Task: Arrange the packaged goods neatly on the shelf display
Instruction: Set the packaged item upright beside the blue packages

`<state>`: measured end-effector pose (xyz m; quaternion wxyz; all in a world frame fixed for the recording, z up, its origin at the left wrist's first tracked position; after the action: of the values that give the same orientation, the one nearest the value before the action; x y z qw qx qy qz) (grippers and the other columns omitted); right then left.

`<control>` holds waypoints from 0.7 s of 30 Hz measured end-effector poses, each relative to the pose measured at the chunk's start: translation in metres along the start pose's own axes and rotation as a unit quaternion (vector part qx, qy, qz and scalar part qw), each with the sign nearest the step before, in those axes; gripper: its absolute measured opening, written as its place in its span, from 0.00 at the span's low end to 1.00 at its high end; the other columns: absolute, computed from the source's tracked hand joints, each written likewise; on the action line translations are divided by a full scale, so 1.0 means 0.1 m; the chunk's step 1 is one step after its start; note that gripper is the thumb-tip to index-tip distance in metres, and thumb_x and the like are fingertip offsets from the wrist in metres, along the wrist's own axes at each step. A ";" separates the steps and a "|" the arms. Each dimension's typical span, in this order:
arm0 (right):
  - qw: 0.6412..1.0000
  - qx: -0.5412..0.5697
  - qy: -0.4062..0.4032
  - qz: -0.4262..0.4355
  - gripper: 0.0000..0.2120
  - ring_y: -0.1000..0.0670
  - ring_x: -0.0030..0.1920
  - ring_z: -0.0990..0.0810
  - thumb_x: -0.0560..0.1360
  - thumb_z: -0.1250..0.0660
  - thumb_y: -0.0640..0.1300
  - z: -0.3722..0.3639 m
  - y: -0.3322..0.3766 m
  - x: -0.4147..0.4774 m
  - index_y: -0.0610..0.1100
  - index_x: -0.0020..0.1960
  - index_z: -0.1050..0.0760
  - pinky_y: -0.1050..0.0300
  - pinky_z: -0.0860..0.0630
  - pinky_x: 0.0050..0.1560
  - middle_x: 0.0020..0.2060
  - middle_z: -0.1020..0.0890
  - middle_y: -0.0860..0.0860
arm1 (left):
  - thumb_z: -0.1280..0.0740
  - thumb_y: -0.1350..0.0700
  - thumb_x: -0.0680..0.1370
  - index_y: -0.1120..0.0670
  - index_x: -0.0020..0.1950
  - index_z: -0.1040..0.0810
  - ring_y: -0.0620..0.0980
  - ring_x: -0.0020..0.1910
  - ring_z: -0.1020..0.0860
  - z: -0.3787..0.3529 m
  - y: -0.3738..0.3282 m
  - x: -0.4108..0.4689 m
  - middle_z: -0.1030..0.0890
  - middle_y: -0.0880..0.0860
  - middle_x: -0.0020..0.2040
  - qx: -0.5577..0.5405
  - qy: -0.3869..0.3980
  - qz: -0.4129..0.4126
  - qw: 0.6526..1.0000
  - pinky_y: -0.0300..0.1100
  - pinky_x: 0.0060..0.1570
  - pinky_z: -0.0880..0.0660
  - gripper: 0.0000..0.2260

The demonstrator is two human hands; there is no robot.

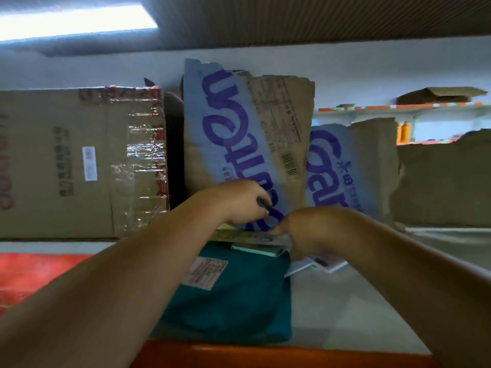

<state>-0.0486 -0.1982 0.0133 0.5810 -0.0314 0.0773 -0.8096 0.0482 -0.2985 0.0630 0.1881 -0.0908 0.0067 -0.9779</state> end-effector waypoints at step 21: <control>0.981 0.167 -0.091 0.046 0.08 0.47 0.47 0.19 0.77 0.33 0.38 0.16 -0.23 -0.25 0.49 0.44 0.21 0.51 0.21 0.50 0.45 0.19 0.50 | 0.26 0.43 0.76 0.42 0.68 0.21 0.39 0.57 0.21 -0.41 0.13 -0.11 0.18 0.41 0.60 -0.137 0.057 0.001 0.989 0.44 0.64 0.25 0.21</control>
<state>-0.0599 -0.1685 0.0334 0.6192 -0.0038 -0.1104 -0.7774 0.0553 -0.3073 0.0201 0.1743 -0.0599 0.1518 -0.9711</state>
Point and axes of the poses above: each hand's wrist, its own x-axis towards the middle knuckle, its own z-axis out of the back of the hand, y = z × x, the point moved 4 cm from there along x, towards the middle knuckle
